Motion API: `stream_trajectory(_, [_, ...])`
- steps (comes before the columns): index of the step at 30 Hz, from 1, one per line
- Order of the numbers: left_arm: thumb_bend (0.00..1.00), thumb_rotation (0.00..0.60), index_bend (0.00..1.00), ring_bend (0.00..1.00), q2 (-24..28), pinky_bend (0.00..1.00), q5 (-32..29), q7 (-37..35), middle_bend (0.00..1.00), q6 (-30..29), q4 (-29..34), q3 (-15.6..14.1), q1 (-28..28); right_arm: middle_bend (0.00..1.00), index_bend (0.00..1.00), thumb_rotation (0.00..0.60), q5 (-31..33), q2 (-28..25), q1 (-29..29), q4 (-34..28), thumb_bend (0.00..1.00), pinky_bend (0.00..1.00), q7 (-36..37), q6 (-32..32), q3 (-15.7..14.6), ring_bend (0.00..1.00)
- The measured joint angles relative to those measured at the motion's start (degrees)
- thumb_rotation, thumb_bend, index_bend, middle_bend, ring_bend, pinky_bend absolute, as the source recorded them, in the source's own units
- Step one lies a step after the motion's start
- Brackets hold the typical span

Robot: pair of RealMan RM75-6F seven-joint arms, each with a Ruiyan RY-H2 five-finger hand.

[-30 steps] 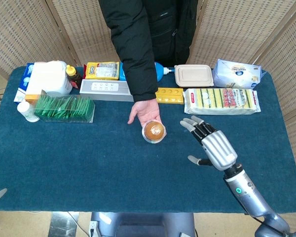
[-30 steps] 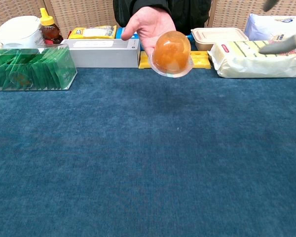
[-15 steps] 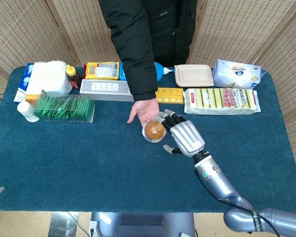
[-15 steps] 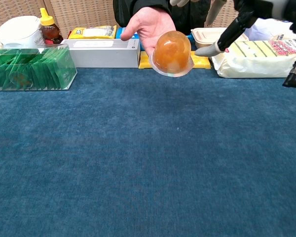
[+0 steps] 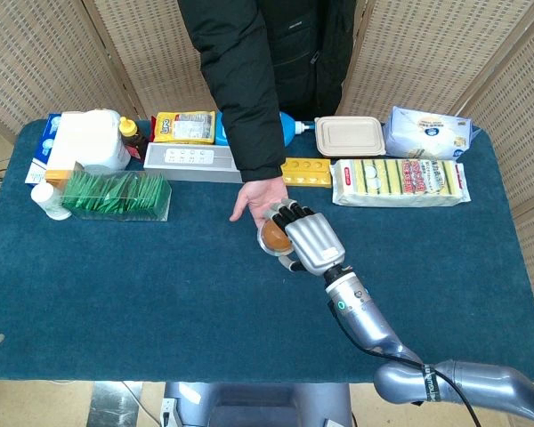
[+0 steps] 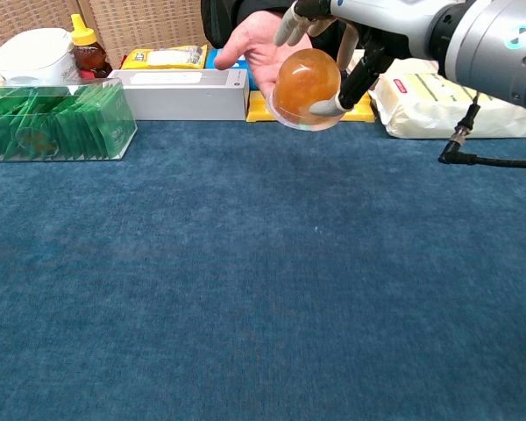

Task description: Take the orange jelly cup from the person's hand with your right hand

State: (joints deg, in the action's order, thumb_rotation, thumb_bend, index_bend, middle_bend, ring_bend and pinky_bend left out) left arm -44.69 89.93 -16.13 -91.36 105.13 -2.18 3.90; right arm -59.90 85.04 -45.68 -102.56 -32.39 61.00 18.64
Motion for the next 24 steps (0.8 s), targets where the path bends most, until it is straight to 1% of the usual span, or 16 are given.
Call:
stream_trajectory(5, [0.06, 0.600, 0.00, 0.00, 0.23, 0.00, -0.05, -0.49, 0.00, 0.36, -0.12, 0.02, -0.20, 0.26, 0.28, 0.600, 0.61, 1.79, -1.00, 2.00, 0.36, 0.42, -0.52, 0.83, -0.47, 0.21])
stream_trajectory(10, [0.06, 0.600, 0.00, 0.00, 0.32, 0.00, -0.53, -0.89, 0.00, 0.49, -0.22, 0.19, -0.27, 0.36, 0.36, 0.600, 0.26, 3.13, -1.52, 3.82, 0.42, 0.54, -0.36, 2.30, -0.53, 0.32])
stream_trajectory(12, [0.06, 0.600, 0.00, 0.00, 0.34, 0.00, -0.54, -0.74, 0.00, 0.67, -0.18, 0.20, -0.36, 0.38, 0.38, 0.600, -0.80, 3.77, -1.54, 4.78, 0.44, 0.57, -0.12, 3.46, -0.69, 0.35])
stream_trajectory(16, [0.06, 0.600, 0.00, 0.00, 0.30, 0.00, -0.35, -0.21, 0.00, 0.79, -0.01, 0.12, -0.42, 0.40, 0.39, 0.600, -2.44, 4.71, -1.31, 6.42, 0.48, 0.58, 0.61, 5.18, -1.23, 0.38])
stream_trajectory(19, [0.06, 0.600, 0.00, 0.00, 0.26, 0.00, -0.50, -0.08, 0.00, 0.74, 0.12, 0.15, -0.38, 0.41, 0.40, 0.600, -3.44, 4.64, -0.95, 6.49, 0.49, 0.59, 1.59, 5.77, -1.51, 0.38])
stream_trajectory(24, [0.06, 0.600, 0.00, 0.00, 0.28, 0.00, -0.55, -0.12, 0.00, 0.72, 0.13, 0.19, -0.38, 0.41, 0.41, 0.600, -6.68, 2.45, 0.16, 4.92, 0.50, 0.59, 3.16, 6.93, -2.28, 0.39])
